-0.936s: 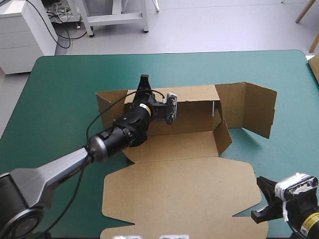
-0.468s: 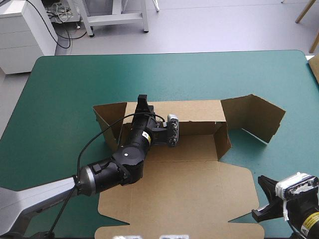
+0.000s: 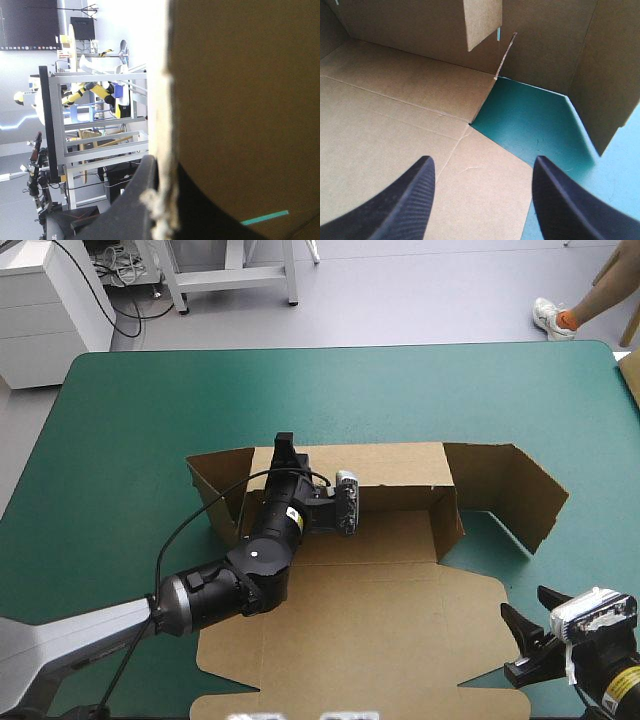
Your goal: Fold the box
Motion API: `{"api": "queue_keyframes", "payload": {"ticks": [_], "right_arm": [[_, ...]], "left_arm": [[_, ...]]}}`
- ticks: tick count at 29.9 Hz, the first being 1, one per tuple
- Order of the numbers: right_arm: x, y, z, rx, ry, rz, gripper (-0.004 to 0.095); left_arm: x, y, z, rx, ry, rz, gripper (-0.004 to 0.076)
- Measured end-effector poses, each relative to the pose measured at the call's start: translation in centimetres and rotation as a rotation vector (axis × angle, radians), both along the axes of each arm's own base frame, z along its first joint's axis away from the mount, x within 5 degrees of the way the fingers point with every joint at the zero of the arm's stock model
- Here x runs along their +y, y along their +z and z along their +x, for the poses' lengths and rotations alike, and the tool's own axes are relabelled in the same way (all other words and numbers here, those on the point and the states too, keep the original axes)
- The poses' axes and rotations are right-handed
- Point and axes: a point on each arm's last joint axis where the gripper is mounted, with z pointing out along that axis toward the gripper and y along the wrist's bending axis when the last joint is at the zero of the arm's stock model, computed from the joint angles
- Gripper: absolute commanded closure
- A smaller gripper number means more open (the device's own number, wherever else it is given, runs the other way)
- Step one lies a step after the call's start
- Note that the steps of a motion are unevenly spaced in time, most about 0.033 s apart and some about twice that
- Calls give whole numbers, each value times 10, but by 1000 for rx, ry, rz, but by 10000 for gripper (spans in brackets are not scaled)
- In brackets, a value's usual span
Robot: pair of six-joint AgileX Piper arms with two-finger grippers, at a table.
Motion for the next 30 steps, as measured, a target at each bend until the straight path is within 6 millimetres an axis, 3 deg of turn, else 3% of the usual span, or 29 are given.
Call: {"api": "queue_keyframes", "payload": {"ticks": [13,18,23,30], "right_arm": [[0,6,-1,-24,3,16,399],[-5,41,-4,-99,-11,45,399],[-3,84,6,-125,-50,15,400],[21,136,51,-60,-125,-87,399]], "left_arm": [[2,4,-3,20,-1,-37,731],[2,4,-3,21,-1,-37,731],[2,4,-3,21,-1,-35,731],[2,4,-3,22,-3,-34,731]]}}
